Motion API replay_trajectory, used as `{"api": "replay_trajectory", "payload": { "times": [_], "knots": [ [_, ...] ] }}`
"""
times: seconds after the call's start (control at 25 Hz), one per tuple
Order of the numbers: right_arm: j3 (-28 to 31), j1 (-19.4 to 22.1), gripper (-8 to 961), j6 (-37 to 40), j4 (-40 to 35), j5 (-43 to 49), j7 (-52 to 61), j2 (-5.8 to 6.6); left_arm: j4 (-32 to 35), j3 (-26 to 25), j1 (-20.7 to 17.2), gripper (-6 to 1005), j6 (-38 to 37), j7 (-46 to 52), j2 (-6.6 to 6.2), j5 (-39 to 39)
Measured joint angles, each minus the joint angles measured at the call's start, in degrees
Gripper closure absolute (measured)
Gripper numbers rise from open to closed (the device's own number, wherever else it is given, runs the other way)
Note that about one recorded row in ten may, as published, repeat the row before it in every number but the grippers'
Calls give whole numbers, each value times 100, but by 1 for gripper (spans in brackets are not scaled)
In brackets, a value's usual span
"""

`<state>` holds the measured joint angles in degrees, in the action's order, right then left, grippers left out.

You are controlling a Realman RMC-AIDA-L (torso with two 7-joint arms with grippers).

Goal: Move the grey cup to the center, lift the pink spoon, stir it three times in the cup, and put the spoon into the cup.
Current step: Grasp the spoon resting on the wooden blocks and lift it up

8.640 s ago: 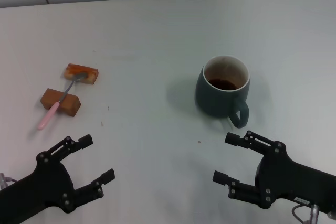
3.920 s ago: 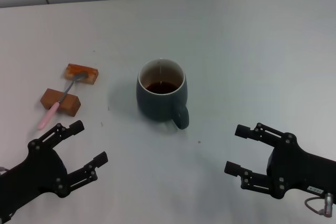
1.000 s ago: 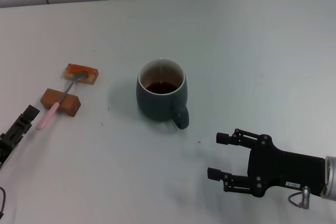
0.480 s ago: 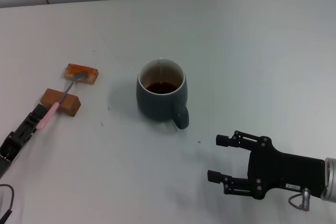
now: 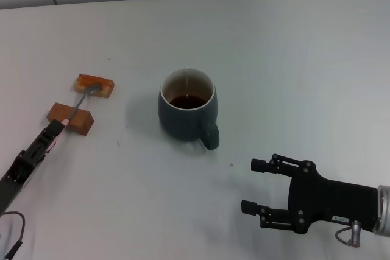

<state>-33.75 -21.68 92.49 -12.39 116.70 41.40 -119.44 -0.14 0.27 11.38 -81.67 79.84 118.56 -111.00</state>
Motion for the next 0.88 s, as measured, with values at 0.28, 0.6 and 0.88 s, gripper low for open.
{"api": "replay_trajectory", "payload": {
  "times": [0.28, 0.6, 0.88],
  "knots": [
    [0, -1, 164, 0, 0, 2, -1, 0, -58, 0, 54, 157, 127, 19, 0, -2],
    [0, -13, 164, -6, 0, 4, -1, 8, -106, 0, 131, 156, 166, 37, 0, 0],
    [0, -20, 163, -12, 0, 11, -1, 9, -139, -3, 171, 156, 260, 54, 0, 0]
  ]
}}
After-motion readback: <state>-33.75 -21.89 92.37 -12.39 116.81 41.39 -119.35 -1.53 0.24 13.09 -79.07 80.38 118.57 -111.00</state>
